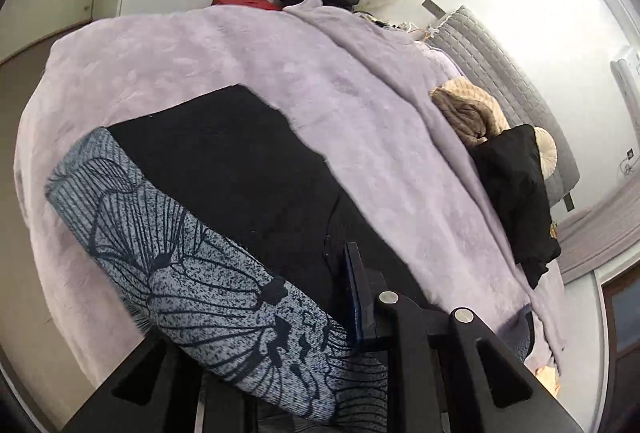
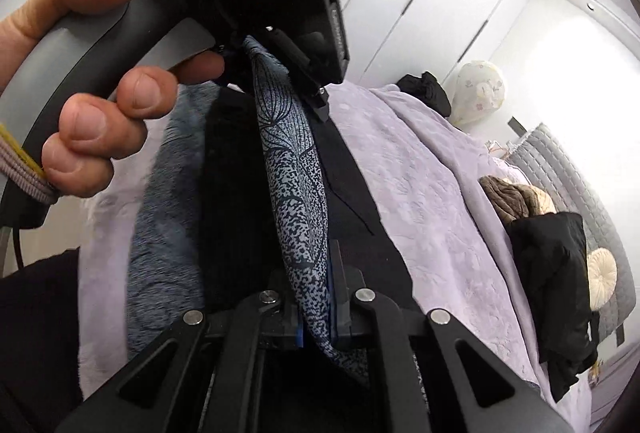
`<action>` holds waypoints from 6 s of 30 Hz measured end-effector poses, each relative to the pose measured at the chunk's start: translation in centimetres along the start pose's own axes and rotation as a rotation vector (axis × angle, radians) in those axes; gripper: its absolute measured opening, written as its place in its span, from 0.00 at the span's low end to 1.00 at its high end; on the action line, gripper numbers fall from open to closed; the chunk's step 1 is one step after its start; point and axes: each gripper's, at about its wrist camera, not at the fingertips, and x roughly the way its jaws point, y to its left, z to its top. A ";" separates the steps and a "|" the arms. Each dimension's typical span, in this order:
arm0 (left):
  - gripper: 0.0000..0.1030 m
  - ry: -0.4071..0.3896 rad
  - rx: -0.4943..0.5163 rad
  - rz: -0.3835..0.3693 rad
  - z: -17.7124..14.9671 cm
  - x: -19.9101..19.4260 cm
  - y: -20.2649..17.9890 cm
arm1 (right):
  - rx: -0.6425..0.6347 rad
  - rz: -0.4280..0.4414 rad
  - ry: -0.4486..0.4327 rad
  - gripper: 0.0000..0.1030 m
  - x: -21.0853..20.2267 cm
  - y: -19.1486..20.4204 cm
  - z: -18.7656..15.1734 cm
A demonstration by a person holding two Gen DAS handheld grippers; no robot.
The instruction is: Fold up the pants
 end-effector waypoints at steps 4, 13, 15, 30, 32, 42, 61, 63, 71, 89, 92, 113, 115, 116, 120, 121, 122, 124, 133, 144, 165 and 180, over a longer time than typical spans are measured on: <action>0.23 0.083 -0.161 -0.074 -1.9 3.5 4.4 | -0.084 -0.030 0.084 0.09 2.9 4.1 -0.9; 0.23 0.028 -0.145 -0.085 -2.8 -0.3 6.7 | -0.116 -0.177 0.107 0.28 1.0 5.1 -0.8; 0.23 -0.007 -0.137 -0.055 -2.8 -1.4 6.3 | -0.053 -0.179 0.083 0.60 -1.1 4.0 -1.1; 0.83 0.130 0.262 -0.070 -6.9 2.6 -9.0 | 1.155 -0.428 0.562 0.80 -0.2 -27.3 -15.8; 0.83 0.190 0.272 -0.035 -7.9 4.4 -9.1 | 1.240 -0.388 0.690 0.81 2.7 -28.8 -18.6; 0.84 0.154 0.440 0.043 -10.6 4.4 -9.8 | 1.337 -0.287 0.548 0.08 -5.2 -24.6 -21.8; 0.86 0.229 0.741 -0.061 -16.5 2.7 -15.0 | 1.604 -0.474 0.114 0.46 -29.0 -8.0 -34.8; 0.94 0.217 0.784 -0.039 -17.3 2.7 -15.1 | 1.654 -0.464 0.045 0.59 -29.7 -8.2 -36.8; 0.98 0.180 0.807 0.037 -18.6 3.6 -16.2 | 1.763 -0.364 -0.072 0.06 -27.9 -10.5 -41.0; 0.98 0.242 0.966 -0.001 -21.1 1.7 -18.2 | 1.565 -0.430 0.192 0.09 -29.4 -7.4 -37.8; 0.98 0.225 0.956 -0.089 -20.3 0.1 -18.2 | 1.458 -0.504 0.103 0.12 -31.9 -7.7 -35.3; 0.99 0.169 1.083 -0.028 -24.3 1.2 -21.9 | 1.240 -0.563 0.238 0.81 -27.7 -9.5 -30.3; 0.99 0.188 1.087 0.022 -24.5 2.4 -21.5 | 1.117 -0.486 0.260 0.81 -24.1 -8.8 -28.7; 0.99 0.218 1.045 0.025 -23.7 3.1 -20.4 | 1.049 -0.500 0.298 0.81 -22.6 -8.5 -28.4; 0.99 0.209 0.965 0.026 -20.2 3.0 -17.8 | 1.098 -0.573 0.396 0.82 -22.9 -10.2 -33.2; 0.99 0.212 0.961 0.013 -19.6 2.5 -17.2 | 1.170 -0.620 0.412 0.82 -24.3 -11.0 -35.2; 0.99 0.198 0.964 0.031 -19.4 2.1 -16.8 | 1.231 -0.669 0.429 0.82 -25.9 -11.4 -36.9; 0.99 0.170 0.964 0.100 -19.0 1.8 -16.4 | 1.309 -0.715 0.420 0.82 -29.6 -11.4 -38.7; 0.99 0.227 1.074 0.011 -23.5 2.2 -19.7 | 1.177 -0.398 0.293 0.82 -31.3 -3.1 -34.9; 0.99 0.165 0.853 0.068 -16.2 1.7 -16.4 | 1.142 -0.479 0.211 0.88 -28.8 -7.8 -28.6; 1.00 0.058 0.404 0.293 -1.3 0.8 2.2 | 1.158 -0.500 0.334 0.99 -22.5 -8.7 -32.4; 1.00 0.229 0.858 0.160 -7.3 12.0 -17.2 | 1.133 -0.582 0.290 1.00 -22.2 -8.0 -32.6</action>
